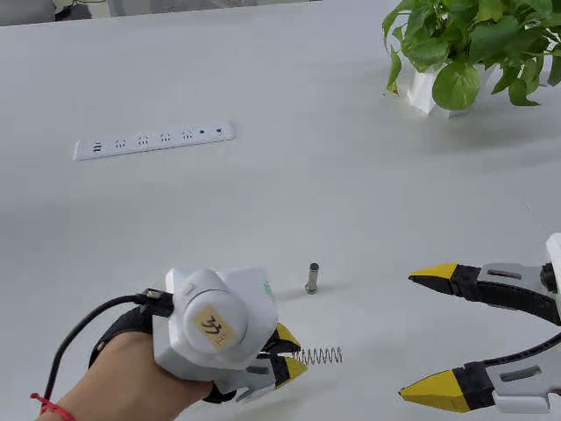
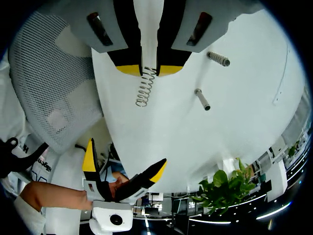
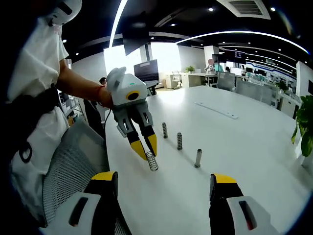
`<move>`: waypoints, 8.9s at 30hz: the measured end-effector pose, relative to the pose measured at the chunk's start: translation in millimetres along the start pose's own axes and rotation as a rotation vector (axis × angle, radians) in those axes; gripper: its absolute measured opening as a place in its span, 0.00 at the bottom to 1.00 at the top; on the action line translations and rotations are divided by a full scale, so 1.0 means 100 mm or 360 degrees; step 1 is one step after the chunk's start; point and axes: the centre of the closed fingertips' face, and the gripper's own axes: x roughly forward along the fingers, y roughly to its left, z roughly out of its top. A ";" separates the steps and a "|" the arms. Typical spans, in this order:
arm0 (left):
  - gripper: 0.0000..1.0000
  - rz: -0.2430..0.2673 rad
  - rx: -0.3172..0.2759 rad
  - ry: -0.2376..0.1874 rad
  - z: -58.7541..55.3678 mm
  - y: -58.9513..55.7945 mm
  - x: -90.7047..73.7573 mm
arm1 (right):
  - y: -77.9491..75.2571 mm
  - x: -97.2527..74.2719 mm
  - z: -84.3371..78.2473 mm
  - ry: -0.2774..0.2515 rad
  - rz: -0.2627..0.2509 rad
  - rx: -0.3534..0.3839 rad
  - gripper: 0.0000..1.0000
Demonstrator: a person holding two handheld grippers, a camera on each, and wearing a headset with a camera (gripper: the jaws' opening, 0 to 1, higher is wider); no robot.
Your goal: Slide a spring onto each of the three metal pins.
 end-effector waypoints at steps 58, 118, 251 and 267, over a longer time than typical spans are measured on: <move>0.07 0.0195 -0.0160 -0.0630 0.54 -0.09 -0.97 | 0.56 0.42 1.02 0.0145 0.0444 -0.0440 0.06; 0.06 0.0119 -0.0115 -0.0612 0.55 -0.22 -0.86 | 0.68 0.48 0.94 0.0543 0.0640 -0.0777 0.08; 0.94 0.0510 -0.0359 -0.0694 -0.57 0.35 -1.50 | -0.69 0.76 0.45 0.1234 0.0278 -0.0805 0.06; 0.99 0.0502 -0.0418 -0.0729 -0.64 0.36 -1.50 | -0.84 0.89 0.22 0.1325 0.0289 -0.0783 0.06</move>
